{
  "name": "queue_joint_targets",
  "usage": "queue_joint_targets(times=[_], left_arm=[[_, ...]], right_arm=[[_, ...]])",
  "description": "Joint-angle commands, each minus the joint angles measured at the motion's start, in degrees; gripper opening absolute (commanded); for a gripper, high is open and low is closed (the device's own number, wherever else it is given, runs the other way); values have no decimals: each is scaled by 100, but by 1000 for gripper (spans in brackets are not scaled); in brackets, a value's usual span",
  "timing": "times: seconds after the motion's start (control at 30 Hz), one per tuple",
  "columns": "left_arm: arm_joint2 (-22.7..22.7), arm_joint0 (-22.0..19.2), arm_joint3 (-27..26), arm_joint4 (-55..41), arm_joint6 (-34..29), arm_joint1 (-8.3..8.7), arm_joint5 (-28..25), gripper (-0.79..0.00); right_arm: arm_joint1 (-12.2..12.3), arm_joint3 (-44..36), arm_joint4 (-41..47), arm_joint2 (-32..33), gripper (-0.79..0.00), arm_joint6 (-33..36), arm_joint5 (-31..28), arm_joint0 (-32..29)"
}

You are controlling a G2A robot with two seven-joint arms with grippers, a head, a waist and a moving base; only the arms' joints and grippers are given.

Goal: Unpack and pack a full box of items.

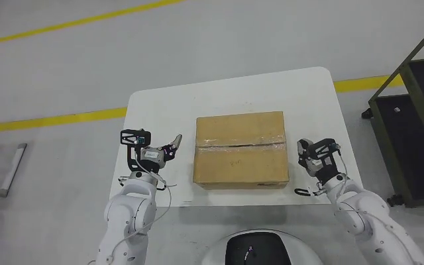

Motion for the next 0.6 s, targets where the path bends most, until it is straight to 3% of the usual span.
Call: queue_joint_targets(times=[0.0, 0.33, 0.57], left_arm=[[0, 0, 0, 0, 0, 0, 0, 0], [0, 0, 0, 0, 0, 0, 0, 0], [214, -75, -129, -71, 98, -13, -209, 0]], right_arm=[[-14, 7, -140, -157, -785, -6, -13, 74], [-34, 86, -291, -362, -785, -3, -206, 157], [20, -173, 164, 319, -785, -162, -153, -222]])
